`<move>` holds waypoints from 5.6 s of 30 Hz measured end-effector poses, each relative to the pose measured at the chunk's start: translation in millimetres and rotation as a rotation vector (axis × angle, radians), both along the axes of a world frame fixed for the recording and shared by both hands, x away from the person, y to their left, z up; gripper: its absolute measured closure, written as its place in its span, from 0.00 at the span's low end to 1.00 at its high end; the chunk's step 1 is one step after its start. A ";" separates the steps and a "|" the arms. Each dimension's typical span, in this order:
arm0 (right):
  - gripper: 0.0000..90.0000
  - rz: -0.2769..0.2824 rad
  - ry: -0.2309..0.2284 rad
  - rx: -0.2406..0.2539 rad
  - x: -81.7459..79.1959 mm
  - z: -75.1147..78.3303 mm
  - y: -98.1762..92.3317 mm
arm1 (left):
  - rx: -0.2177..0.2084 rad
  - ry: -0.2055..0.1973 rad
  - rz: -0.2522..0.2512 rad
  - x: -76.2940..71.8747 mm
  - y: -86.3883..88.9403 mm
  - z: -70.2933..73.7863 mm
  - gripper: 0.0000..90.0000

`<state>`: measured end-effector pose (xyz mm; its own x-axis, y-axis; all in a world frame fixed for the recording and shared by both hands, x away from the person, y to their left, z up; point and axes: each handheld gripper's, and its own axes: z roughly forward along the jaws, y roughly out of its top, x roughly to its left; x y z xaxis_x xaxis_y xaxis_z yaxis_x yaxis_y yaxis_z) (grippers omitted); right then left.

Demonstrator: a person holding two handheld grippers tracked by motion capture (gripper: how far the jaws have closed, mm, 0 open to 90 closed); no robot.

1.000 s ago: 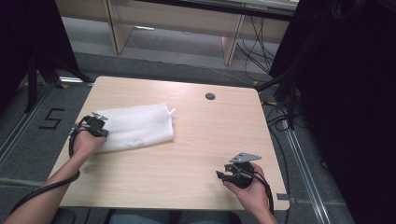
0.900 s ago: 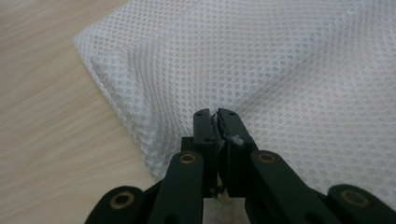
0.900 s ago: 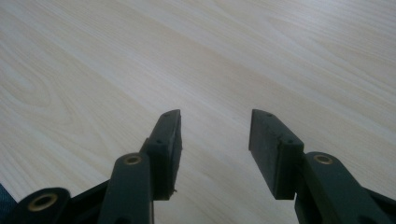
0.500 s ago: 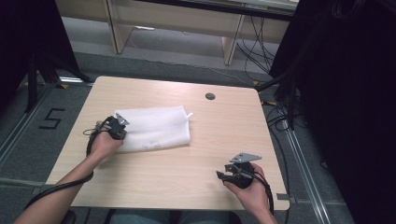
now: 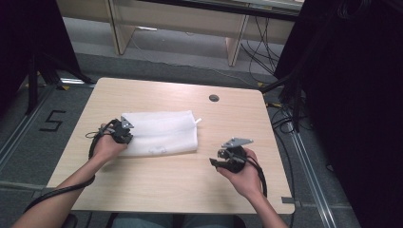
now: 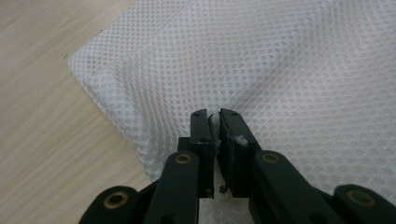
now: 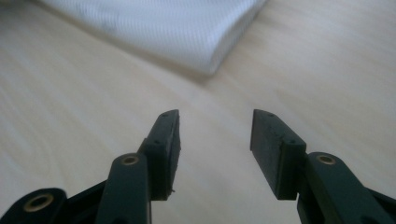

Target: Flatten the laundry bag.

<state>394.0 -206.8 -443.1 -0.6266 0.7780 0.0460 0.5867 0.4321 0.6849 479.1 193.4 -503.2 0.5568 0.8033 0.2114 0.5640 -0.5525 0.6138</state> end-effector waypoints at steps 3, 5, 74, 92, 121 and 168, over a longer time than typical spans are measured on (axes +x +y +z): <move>0.58 0.007 0.001 0.000 26.2 6.7 17.8 | 0.011 -0.010 -0.029 1.0 -0.9 -1.0 0.93; 0.57 0.031 -0.006 -0.013 44.3 8.4 29.3 | 0.012 -0.017 -0.056 1.4 -2.0 -1.7 0.93; 0.91 0.313 -0.028 -0.056 64.9 4.6 88.0 | -0.167 0.082 -0.365 -53.7 -95.3 0.7 0.85; 0.90 0.478 0.026 -0.071 40.3 -8.4 94.8 | -0.236 0.094 -0.310 -47.7 -71.9 2.5 0.81; 0.88 0.683 0.069 -0.199 -3.8 -30.9 94.4 | -0.393 -0.153 0.030 -35.9 27.7 44.7 0.66; 0.88 0.668 0.125 -0.180 -2.4 -49.3 92.1 | -0.271 0.082 -0.067 13.0 11.4 1.5 0.84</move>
<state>391.6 -114.7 -492.3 -0.9714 0.2310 0.0557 0.2263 0.8278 0.5134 492.1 204.8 -501.7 0.6168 0.7853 -0.0538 0.5856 -0.4120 0.6981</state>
